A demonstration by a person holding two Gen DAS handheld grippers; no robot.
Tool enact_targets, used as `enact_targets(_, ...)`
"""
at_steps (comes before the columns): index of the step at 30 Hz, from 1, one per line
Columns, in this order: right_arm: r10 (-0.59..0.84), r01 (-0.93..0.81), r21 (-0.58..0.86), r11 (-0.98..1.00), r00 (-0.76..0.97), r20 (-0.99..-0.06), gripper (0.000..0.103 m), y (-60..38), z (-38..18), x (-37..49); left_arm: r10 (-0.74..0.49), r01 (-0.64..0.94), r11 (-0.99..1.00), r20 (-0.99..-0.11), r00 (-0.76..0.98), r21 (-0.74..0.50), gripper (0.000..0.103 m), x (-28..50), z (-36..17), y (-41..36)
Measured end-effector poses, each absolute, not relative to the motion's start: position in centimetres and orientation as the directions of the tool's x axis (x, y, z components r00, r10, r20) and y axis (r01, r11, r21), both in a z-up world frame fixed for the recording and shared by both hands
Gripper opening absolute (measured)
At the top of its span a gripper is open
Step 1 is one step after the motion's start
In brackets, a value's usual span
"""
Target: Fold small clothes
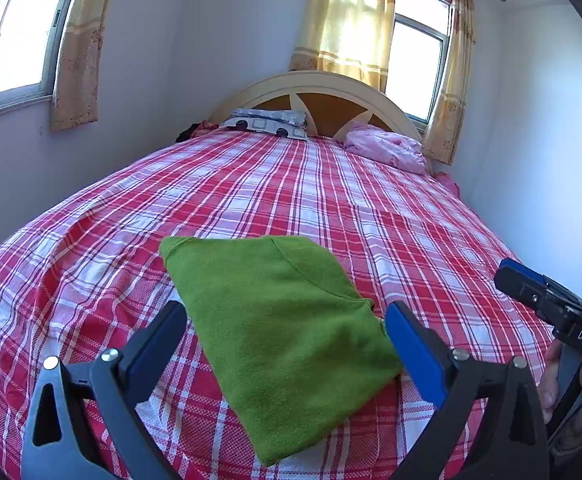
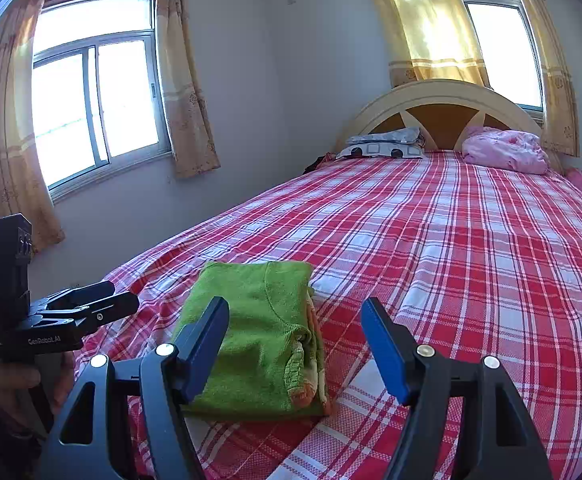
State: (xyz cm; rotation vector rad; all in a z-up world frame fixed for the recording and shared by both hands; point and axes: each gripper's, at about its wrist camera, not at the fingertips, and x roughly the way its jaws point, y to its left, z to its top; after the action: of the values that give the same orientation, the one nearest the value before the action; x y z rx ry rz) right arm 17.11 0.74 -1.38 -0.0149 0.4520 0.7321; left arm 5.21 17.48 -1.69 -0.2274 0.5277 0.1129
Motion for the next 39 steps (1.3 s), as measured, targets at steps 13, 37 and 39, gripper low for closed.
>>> enact_targets(13,0.645,-0.655,0.125,0.745,0.661,-0.383,0.070,0.9,-1.0,16.3,0.056,-0.170,0.969,-0.510,0.858,-0.180,0.102,5.3,-1.6,17.6)
enact_targets(37,0.652,-0.649,0.124,0.751,0.698,-0.296,0.070,-0.4,0.0,15.0,0.191,-0.258,0.963,-0.468,0.863,-0.082,0.103,4.8,-0.5,17.4)
enact_targets(39,0.652,-0.649,0.128,0.750,0.693,-0.307,0.070,-0.3,-0.3,15.1,0.191,-0.263,0.961,-0.478,0.857,-0.087,0.103,5.0,-0.7,17.6)
